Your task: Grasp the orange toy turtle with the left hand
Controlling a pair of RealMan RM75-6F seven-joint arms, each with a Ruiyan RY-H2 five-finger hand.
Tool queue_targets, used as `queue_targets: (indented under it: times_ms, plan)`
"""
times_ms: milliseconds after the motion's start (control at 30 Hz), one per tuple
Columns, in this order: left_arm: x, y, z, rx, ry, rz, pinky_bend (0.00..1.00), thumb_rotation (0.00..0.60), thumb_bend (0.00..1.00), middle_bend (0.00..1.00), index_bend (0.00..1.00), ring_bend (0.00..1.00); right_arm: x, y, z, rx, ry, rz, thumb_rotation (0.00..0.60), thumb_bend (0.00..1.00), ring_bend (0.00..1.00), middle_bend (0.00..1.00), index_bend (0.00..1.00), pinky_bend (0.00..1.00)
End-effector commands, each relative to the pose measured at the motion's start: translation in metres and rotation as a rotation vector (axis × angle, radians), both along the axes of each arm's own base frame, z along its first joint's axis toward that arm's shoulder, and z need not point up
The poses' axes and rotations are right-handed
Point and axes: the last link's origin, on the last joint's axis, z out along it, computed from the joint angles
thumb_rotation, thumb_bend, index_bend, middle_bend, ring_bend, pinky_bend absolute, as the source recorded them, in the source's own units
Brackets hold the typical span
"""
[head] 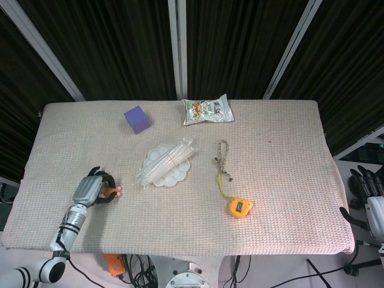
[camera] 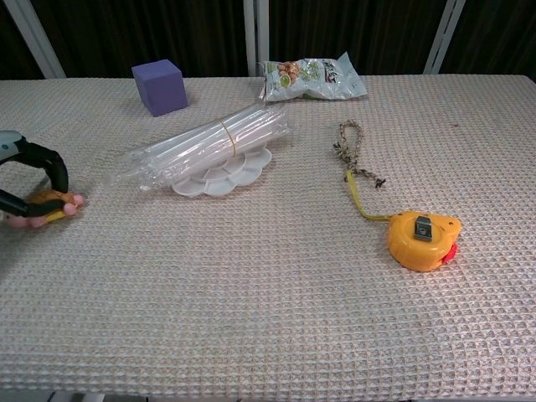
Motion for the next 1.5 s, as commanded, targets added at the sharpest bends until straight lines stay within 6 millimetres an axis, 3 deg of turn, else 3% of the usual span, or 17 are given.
queue_targets:
  times_ms: [33,200,433,533,733,900,1000,1100,1167,1233,1333,1500]
  plan:
    - [-0.001,-0.002,0.006,0.011,0.002,-0.015,0.05,0.6,0.3,0.34,0.3,0.06,0.0,0.0,0.0,0.002,0.001,-0.002,0.6,0.17,0.0,0.0,0.0,0.0]
    - [-0.003,-0.004,0.007,-0.001,0.017,-0.014,0.05,0.6,0.3,0.37,0.33,0.06,0.0,0.0,-0.001,0.006,0.001,-0.001,0.6,0.17,0.0,0.0,0.0,0.0]
    - [-0.007,-0.001,0.001,-0.005,0.038,0.0,0.05,0.6,0.32,0.43,0.43,0.07,0.0,0.0,-0.001,0.005,0.004,-0.002,0.6,0.17,0.0,0.0,0.0,0.0]
    - [-0.008,0.001,-0.001,0.015,0.048,0.008,0.08,0.6,0.35,0.53,0.52,0.15,0.0,0.0,-0.001,0.005,0.004,-0.004,0.6,0.17,0.0,0.0,0.0,0.0]
    - [-0.007,0.003,-0.003,0.079,0.072,-0.012,0.15,0.6,0.46,0.8,0.79,0.4,-0.001,0.0,-0.002,0.008,0.001,-0.005,0.6,0.17,0.0,0.0,0.0,0.0]
    - [-0.006,0.003,-0.002,0.095,0.072,-0.022,0.16,0.6,0.47,0.84,0.83,0.43,-0.001,0.0,-0.001,0.005,0.0,-0.003,0.6,0.17,0.0,0.0,0.0,0.0]
    - [-0.005,0.002,-0.001,0.081,0.055,-0.021,0.15,0.6,0.44,0.78,0.75,0.4,0.0,0.0,-0.001,0.003,0.0,-0.001,0.6,0.17,0.0,0.0,0.0,0.0]
    - [-0.006,-0.002,0.0,0.022,0.042,-0.017,0.11,0.6,0.33,0.52,0.46,0.25,0.0,0.0,-0.001,0.003,-0.002,0.001,0.6,0.17,0.0,0.0,0.0,0.0]
    - [-0.007,-0.004,0.003,0.002,0.035,-0.019,0.06,0.6,0.23,0.28,0.2,0.09,0.0,0.0,-0.001,0.003,-0.003,0.002,0.6,0.17,0.0,0.0,0.0,0.0]
    - [-0.007,-0.005,0.007,0.02,0.028,-0.027,0.03,0.6,0.17,0.16,0.1,0.02,0.001,0.0,-0.001,0.003,-0.003,0.003,0.6,0.17,0.0,0.0,0.0,0.0]
    - [-0.008,-0.007,0.016,0.077,0.014,-0.032,0.0,0.6,0.09,0.08,0.06,0.0,0.002,-0.001,0.0,0.002,-0.004,0.006,0.6,0.17,0.0,0.0,0.0,0.0]
    - [-0.009,-0.018,0.033,0.116,0.024,-0.048,0.0,0.6,0.04,0.07,0.05,0.0,0.007,-0.004,0.002,-0.004,-0.013,0.023,0.6,0.17,0.0,0.0,0.0,0.0]
